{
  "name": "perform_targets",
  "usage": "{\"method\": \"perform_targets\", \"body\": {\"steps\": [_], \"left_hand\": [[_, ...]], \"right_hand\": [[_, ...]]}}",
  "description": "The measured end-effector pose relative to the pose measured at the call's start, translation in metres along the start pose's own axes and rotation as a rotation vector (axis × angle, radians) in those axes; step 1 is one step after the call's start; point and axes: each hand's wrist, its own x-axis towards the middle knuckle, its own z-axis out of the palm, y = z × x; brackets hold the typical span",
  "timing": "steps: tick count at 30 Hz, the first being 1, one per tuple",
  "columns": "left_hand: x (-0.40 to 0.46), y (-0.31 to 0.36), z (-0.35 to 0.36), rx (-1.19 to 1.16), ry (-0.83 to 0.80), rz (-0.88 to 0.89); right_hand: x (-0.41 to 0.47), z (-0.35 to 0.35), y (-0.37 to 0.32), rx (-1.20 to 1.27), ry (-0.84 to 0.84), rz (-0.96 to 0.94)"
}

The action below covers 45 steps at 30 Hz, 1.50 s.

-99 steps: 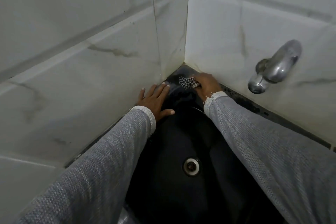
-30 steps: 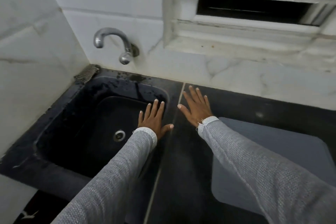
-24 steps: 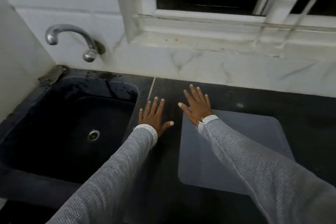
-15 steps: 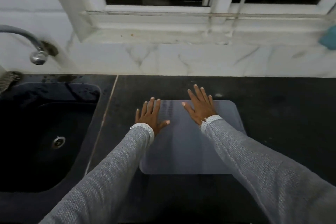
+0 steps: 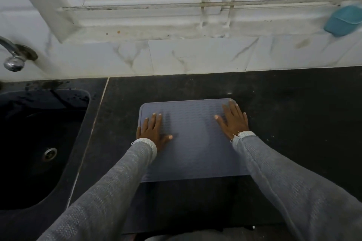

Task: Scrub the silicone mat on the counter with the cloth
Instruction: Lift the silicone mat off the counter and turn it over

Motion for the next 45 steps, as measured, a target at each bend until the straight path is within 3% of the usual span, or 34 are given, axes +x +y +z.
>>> {"method": "perform_targets", "body": {"steps": [5, 7, 11, 14, 21, 26, 35, 45], "left_hand": [[-0.005, -0.023, -0.008, -0.303, 0.189, -0.249], [-0.007, -0.035, -0.012, -0.310, 0.239, -0.339], [-0.014, -0.049, -0.014, -0.261, 0.148, -0.414], [-0.014, -0.050, -0.012, -0.361, 0.124, -0.448], [-0.004, -0.050, -0.019, -0.602, 0.120, -0.561], [-0.001, -0.053, -0.022, -0.715, 0.129, -0.598], [0.006, -0.063, -0.016, -0.940, 0.134, -0.513], [-0.005, 0.035, -0.062, -1.062, 0.206, -0.166]], "right_hand": [[-0.006, 0.001, 0.012, 0.045, 0.091, 0.092], [-0.009, 0.000, 0.020, 0.053, 0.147, 0.179], [-0.012, 0.001, 0.033, 0.058, 0.137, 0.276], [-0.007, -0.003, 0.037, 0.135, 0.118, 0.307], [0.002, -0.017, 0.046, 0.581, 0.115, 0.537], [-0.001, -0.019, 0.050, 0.665, 0.079, 0.607], [-0.008, -0.044, 0.027, 0.737, -0.025, 0.575], [-0.031, -0.071, -0.084, 1.052, 0.000, 0.265]]}}
